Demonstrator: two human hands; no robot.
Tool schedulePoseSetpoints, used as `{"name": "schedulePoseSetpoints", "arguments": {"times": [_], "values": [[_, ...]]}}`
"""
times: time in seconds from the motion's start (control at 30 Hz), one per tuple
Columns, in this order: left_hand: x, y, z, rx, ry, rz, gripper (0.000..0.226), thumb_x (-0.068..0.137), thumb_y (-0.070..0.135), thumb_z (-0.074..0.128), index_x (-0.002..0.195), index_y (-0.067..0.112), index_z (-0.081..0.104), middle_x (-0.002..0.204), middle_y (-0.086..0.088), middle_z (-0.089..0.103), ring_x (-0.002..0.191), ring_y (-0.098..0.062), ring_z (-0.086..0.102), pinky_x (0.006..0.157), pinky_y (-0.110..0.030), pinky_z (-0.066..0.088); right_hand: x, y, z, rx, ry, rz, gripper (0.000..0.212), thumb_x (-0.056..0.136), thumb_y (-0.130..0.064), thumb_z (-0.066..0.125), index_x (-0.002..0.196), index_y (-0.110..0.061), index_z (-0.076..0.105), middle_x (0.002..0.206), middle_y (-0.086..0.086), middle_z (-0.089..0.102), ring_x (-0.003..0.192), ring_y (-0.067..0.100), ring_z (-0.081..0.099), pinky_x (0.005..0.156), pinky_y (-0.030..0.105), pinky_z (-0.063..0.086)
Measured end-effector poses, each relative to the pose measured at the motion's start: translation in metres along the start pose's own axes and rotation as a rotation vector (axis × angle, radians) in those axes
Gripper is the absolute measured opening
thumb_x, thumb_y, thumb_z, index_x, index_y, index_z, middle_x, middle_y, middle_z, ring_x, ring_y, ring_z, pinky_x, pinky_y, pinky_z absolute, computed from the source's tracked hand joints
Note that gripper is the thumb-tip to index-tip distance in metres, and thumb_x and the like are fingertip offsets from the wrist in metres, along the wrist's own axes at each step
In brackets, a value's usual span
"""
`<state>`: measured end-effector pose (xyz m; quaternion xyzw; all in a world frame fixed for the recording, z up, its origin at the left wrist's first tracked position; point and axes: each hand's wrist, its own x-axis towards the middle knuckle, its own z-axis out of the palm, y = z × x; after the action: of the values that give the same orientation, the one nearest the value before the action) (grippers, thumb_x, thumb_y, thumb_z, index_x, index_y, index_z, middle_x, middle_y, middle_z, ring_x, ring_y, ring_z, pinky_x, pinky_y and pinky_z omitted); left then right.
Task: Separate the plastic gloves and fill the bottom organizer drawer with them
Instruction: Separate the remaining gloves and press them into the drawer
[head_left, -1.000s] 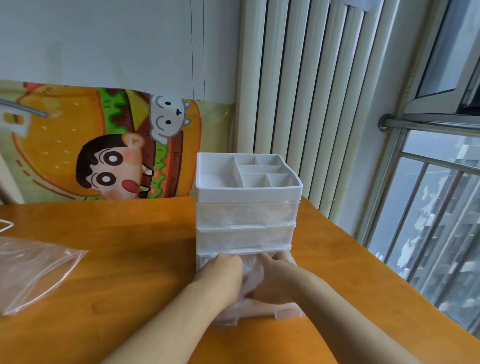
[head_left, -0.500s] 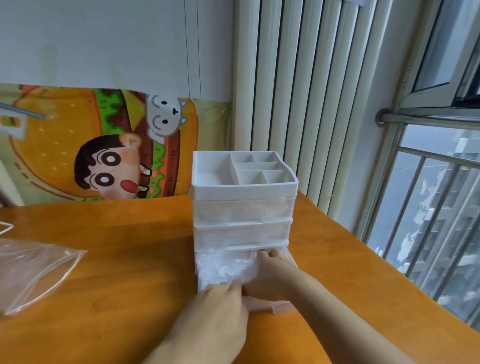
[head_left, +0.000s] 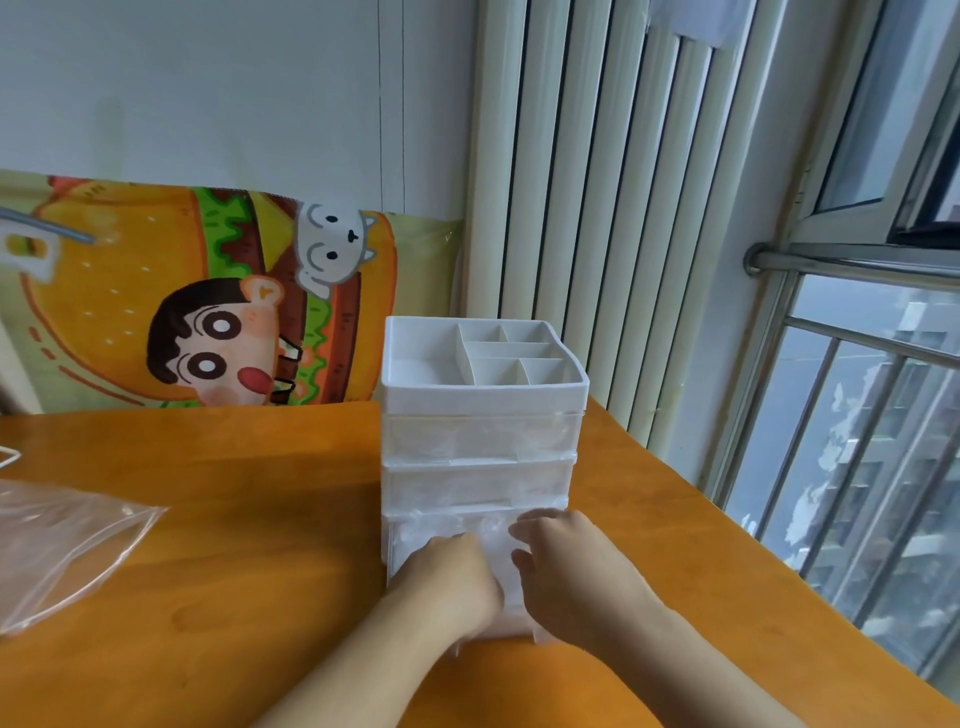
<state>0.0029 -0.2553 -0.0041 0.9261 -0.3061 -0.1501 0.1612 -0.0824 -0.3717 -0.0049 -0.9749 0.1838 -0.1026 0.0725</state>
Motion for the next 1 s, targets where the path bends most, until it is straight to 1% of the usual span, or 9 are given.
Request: {"name": "schedulePoseSetpoints", "arguments": {"times": [0.13,0.3,0.47,0.53,0.67,0.73,0.8,0.9,1.0], "values": [[0.007,0.001,0.002,-0.082,0.009,-0.062,0.053,0.103,0.021,0.047,0.154,0.008,0.036,0.116,-0.010,0.067,0.086,-0.019,0.065,0.051,-0.023,0.039,0.010,-0.010,-0.004,0.123,-0.203,0.062,0.036,0.113,-0.027,0.037,0.132,-0.009,0.061,0.137,0.010,0.054,0.129,0.029,0.051,0.106,0.040,0.047],[0.012,-0.001,-0.008,-0.226,0.028,-0.126,0.036,0.102,0.016,0.045,0.134,0.003,0.055,0.091,-0.007,0.060,0.077,-0.017,0.058,0.051,-0.023,0.037,0.034,-0.014,0.016,0.160,-0.353,0.211,0.055,0.108,-0.036,0.031,0.163,-0.029,0.033,0.171,0.012,0.024,0.156,0.040,0.022,0.124,0.055,0.029],[0.019,0.007,-0.022,-0.197,-0.103,-0.137,0.030,0.102,0.010,0.041,0.118,0.003,0.065,0.108,-0.018,0.068,0.101,-0.029,0.067,0.075,-0.032,0.050,0.048,-0.024,0.026,0.063,-0.541,0.295,0.076,0.102,-0.052,0.048,0.158,-0.064,-0.001,0.174,0.007,-0.022,0.163,0.037,-0.005,0.125,0.066,0.021],[0.024,0.007,-0.024,-0.281,-0.153,-0.193,0.030,0.102,0.011,0.042,0.114,0.003,0.068,0.105,-0.019,0.070,0.093,-0.030,0.065,0.077,-0.033,0.049,0.054,-0.031,0.031,-0.001,-0.593,0.275,0.074,0.100,-0.061,0.048,0.160,-0.061,0.004,0.176,0.007,-0.015,0.162,0.038,-0.002,0.127,0.062,0.021],[0.028,0.000,-0.024,-0.681,-0.225,-0.415,0.033,0.101,0.028,0.049,0.109,0.001,0.066,0.102,-0.020,0.072,0.096,-0.033,0.069,0.092,-0.043,0.058,0.052,-0.031,0.027,0.035,-0.584,0.318,0.067,0.107,-0.045,0.037,0.159,-0.061,-0.001,0.175,0.005,-0.020,0.161,0.039,-0.013,0.127,0.064,0.016],[0.030,-0.005,-0.024,-0.812,-0.225,-0.438,0.039,0.102,0.031,0.044,0.119,0.000,0.060,0.101,-0.022,0.074,0.095,-0.035,0.071,0.080,-0.046,0.058,0.043,-0.026,0.022,0.124,-0.514,0.297,0.066,0.107,-0.045,0.037,0.159,-0.063,0.001,0.176,0.002,-0.016,0.162,0.036,-0.016,0.127,0.067,0.012],[0.027,-0.008,-0.024,-0.896,-0.237,-0.435,0.039,0.104,0.030,0.039,0.123,0.001,0.056,0.096,-0.023,0.075,0.090,-0.034,0.072,0.069,-0.042,0.055,0.038,-0.019,0.021,0.208,-0.404,0.284,0.063,0.106,-0.050,0.042,0.160,-0.061,0.012,0.178,0.000,-0.004,0.164,0.032,0.000,0.127,0.062,0.020],[0.017,-0.008,-0.028,-0.963,-0.235,-0.386,0.030,0.103,0.021,0.037,0.125,0.011,0.054,0.093,-0.027,0.076,0.087,-0.035,0.074,0.089,-0.045,0.057,0.030,-0.008,0.013,0.295,-0.293,0.211,0.058,0.107,-0.044,0.048,0.163,-0.045,0.031,0.175,0.001,0.019,0.157,0.025,0.030,0.124,0.043,0.034],[0.005,-0.012,-0.036,-0.902,-0.247,-0.309,0.029,0.105,0.014,0.039,0.127,-0.002,0.051,0.102,-0.027,0.075,0.097,-0.035,0.073,0.094,-0.044,0.051,0.016,-0.001,0.004,0.282,-0.167,0.105,0.050,0.109,-0.033,0.049,0.159,-0.033,0.043,0.162,-0.002,0.046,0.145,0.022,0.047,0.114,0.033,0.042]]}}
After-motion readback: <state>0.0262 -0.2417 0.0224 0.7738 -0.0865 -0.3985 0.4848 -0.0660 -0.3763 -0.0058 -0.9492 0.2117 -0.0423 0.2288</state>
